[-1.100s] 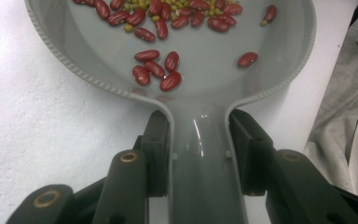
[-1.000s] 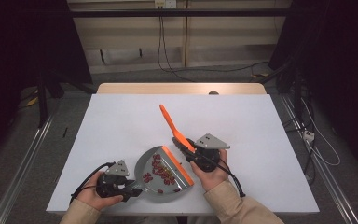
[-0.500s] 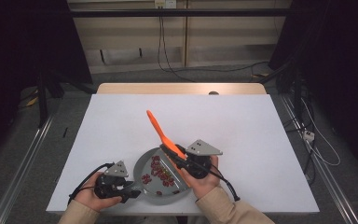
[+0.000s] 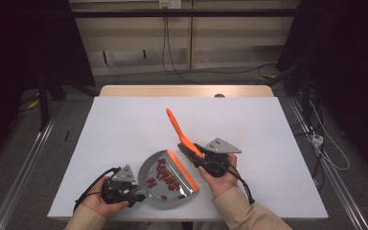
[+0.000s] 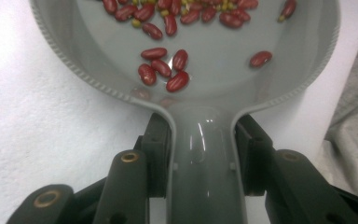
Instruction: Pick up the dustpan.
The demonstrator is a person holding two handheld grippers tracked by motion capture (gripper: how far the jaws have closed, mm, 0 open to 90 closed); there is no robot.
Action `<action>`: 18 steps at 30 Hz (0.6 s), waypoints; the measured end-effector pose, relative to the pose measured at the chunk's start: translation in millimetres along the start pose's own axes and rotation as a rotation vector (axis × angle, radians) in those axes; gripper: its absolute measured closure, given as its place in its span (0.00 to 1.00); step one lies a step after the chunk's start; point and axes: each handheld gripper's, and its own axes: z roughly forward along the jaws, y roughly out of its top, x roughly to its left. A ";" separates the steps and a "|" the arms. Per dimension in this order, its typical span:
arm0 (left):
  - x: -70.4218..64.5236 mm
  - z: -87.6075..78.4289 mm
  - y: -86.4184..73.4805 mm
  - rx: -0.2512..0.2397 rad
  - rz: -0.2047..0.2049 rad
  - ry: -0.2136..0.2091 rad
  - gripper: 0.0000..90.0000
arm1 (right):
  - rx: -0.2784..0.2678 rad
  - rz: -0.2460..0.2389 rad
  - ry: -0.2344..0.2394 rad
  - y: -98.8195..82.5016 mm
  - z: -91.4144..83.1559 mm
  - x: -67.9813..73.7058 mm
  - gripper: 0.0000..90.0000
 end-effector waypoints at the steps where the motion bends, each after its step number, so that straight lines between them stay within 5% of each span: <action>1: -0.2 0.4 0.4 -0.010 -0.006 0.003 0.70 | 0.003 -0.002 -0.004 0.1 0.0 -1.1 0.79; 10: -1.7 5.5 1.3 -0.069 0.005 0.081 0.70 | -0.005 0.006 -0.024 1.1 -2.5 -9.2 0.79; 18: 3.5 -2.6 3.2 -0.133 -0.031 0.120 0.70 | -0.002 0.023 -0.032 1.9 -7.1 -19.9 0.79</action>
